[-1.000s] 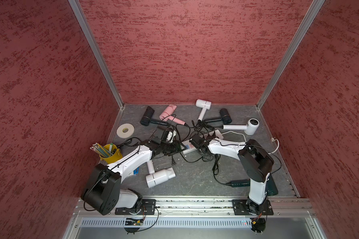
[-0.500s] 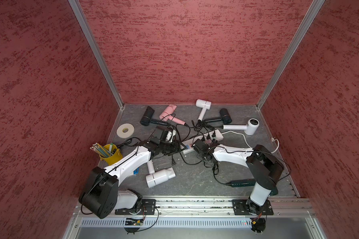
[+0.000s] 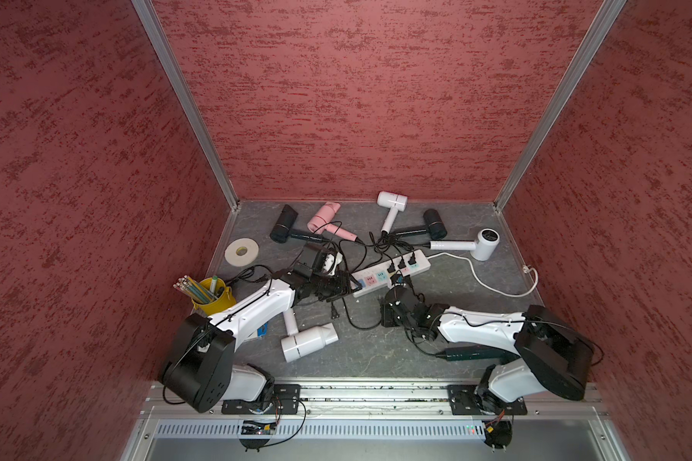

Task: Charge the blow dryers
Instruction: Pick up the plug from the center of the board.

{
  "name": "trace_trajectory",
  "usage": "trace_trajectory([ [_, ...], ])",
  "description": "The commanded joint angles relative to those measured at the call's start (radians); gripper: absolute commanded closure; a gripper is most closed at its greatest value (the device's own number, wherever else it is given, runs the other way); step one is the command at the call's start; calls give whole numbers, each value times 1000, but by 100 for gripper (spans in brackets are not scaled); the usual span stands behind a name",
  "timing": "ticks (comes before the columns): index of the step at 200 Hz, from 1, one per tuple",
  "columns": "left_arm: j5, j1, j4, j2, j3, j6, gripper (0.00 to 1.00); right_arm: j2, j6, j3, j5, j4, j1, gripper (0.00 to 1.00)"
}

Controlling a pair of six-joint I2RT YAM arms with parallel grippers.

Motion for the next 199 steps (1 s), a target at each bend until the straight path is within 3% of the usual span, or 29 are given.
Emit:
trace_trajectory([
  [1,73,-10,74,21,9,-29,39,6,-188,-5,-92,163,1,100],
  [62,160,-21,129,57,-5,-60,35,-80,-368,0,-97,180,1,100],
  [142,203,-21,238,128,-29,-68,36,-126,-394,-18,-199,177,0,100],
  [199,222,-25,294,137,-59,-85,48,-86,-399,7,-190,138,1,100],
])
